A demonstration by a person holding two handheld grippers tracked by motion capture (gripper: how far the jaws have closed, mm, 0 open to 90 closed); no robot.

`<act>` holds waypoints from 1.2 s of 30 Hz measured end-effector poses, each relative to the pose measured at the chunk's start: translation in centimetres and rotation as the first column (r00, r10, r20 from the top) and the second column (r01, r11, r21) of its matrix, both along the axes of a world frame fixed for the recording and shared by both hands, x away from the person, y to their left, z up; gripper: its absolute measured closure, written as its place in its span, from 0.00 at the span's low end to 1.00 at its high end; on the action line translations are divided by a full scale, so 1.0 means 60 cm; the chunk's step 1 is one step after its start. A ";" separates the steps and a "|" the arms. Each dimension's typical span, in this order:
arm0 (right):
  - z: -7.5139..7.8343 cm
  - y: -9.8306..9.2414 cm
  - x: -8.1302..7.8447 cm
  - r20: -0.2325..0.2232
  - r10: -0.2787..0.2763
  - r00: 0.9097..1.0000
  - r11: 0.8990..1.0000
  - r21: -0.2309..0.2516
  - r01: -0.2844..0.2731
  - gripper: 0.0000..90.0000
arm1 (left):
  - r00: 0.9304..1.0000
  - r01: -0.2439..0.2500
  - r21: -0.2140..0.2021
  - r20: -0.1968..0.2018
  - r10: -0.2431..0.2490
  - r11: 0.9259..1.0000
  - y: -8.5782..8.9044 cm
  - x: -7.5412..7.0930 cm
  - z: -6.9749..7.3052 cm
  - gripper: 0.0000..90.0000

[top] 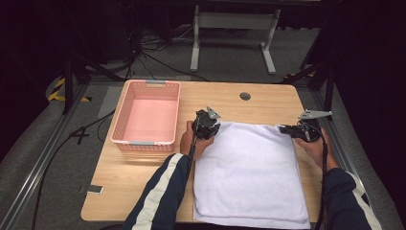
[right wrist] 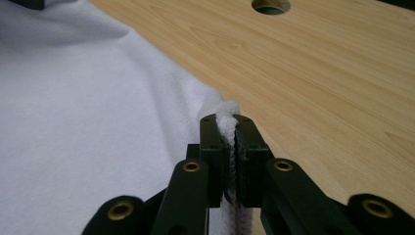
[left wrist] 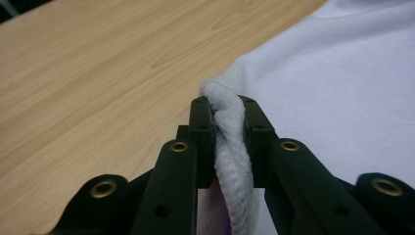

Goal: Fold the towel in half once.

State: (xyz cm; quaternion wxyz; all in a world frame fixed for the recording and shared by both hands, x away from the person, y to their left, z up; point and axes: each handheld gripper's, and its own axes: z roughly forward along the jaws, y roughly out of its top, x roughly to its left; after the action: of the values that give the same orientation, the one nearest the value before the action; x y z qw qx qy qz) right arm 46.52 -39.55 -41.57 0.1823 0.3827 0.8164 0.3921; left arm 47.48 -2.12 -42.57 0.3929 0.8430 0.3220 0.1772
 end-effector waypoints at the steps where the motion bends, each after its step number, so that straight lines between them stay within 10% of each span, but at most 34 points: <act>1: 0.005 0.000 -0.008 0.010 0.011 1.000 1.000 0.005 -0.011 0.93 | 1.000 0.019 -0.003 0.005 -0.019 1.000 -0.002 -0.010 0.005 0.88; 17: 0.064 -0.001 -0.145 0.088 0.255 0.963 0.966 0.020 -0.257 0.93 | 0.976 0.215 -0.022 0.051 -0.213 0.976 0.078 -0.141 0.042 0.88; 28: 0.051 0.000 -0.247 0.020 0.453 0.891 0.891 -0.055 -0.451 0.92 | 0.923 0.384 0.059 -0.009 -0.384 0.922 0.111 -0.232 0.006 0.87; 31: 0.029 0.004 -0.273 -0.072 0.516 0.854 0.848 -0.097 -0.521 0.92 | 0.904 0.426 0.094 -0.068 -0.421 0.900 0.111 -0.260 -0.016 0.87; 33: 0.023 0.006 -0.277 -0.091 0.525 0.846 0.839 -0.111 -0.532 0.92 | 0.898 0.440 0.118 -0.083 -0.432 0.890 0.109 -0.266 -0.023 0.86; 34: 0.016 0.009 -0.282 -0.124 0.538 0.834 0.826 -0.121 -0.550 0.92 | 0.887 0.461 0.157 -0.104 -0.450 0.873 0.106 -0.271 -0.033 0.86; 36: -0.007 0.017 -0.290 -0.195 0.550 0.812 0.803 -0.144 -0.579 0.92 | 0.892 0.451 0.168 -0.116 -0.437 0.876 0.105 -0.274 -0.042 0.86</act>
State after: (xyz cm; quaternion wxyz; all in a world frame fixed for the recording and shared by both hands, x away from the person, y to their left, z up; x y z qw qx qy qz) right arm 29.14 -38.55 -41.97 0.0348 0.1290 0.9389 0.3172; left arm 31.05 4.18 -45.11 0.3284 0.9339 0.1159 0.0809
